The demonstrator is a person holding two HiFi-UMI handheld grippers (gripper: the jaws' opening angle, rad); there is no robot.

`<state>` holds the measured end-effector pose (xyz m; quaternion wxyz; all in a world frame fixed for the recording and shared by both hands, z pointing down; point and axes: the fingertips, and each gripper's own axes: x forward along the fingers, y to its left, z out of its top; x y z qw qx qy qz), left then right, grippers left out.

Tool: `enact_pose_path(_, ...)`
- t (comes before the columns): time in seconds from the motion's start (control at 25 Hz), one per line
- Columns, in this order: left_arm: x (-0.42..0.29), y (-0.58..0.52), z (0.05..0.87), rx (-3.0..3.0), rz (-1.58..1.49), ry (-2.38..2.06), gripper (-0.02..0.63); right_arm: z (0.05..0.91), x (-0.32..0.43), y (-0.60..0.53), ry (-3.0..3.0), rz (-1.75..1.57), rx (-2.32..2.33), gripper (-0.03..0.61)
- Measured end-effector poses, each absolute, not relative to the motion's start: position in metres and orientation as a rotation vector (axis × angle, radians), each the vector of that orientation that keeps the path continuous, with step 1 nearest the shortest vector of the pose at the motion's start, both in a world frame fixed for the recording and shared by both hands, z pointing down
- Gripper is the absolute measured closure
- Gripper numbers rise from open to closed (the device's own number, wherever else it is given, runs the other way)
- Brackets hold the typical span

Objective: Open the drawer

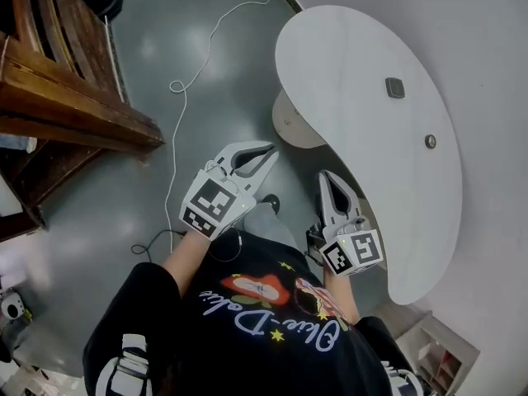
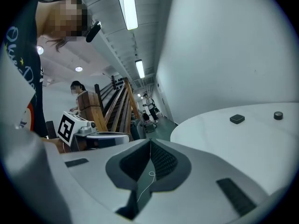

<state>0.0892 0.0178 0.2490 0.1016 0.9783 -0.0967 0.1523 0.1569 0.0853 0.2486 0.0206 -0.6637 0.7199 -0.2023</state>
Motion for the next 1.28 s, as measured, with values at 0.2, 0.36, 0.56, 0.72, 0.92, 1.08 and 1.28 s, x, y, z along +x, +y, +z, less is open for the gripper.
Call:
enact_pose_path(0.2, 0.111, 0.013, 0.283, 2.830, 0.489, -0.367, 0.607, 0.276, 0.172, 0.078, 2.280, -0.694, -2.020, 0.577)
enact_pose_path(0.36, 0.126, 0.005, 0.314, 2.796, 0.510, -0.449, 0.607, 0.305, 0.182, 0.073, 2.322, -0.767, -1.983, 0.577)
enact_pose_path(0.56, 0.136, -0.006, 0.357, 2.764, 0.532, -0.494, 0.607, 0.343, 0.180, 0.062, 2.347, -0.843, -1.952, 0.577)
enact_pose_path(0.72, 0.140, -0.019, 0.395, 2.741, 0.573, -0.518, 0.607, 0.371, 0.184, 0.051, 2.310, -0.869, -1.986, 0.577)
enact_pose_path(0.92, 0.153, -0.039, 0.439, 2.732, 0.559, -0.528, 0.606, 0.419, 0.189, 0.040, 2.283, -0.926, -2.034, 0.577)
enact_pose_path(1.08, 0.166, -0.047, 0.477, 2.709, 0.592, -0.515, 0.600, 0.455, 0.198, 0.034, 2.228, -0.972, -2.080, 0.577)
enact_pose_path(1.28, 0.183, -0.058, 0.504, 2.688, 0.565, -0.487, 0.560, 0.483, 0.211, 0.025, 2.172, -0.984, -2.115, 0.577)
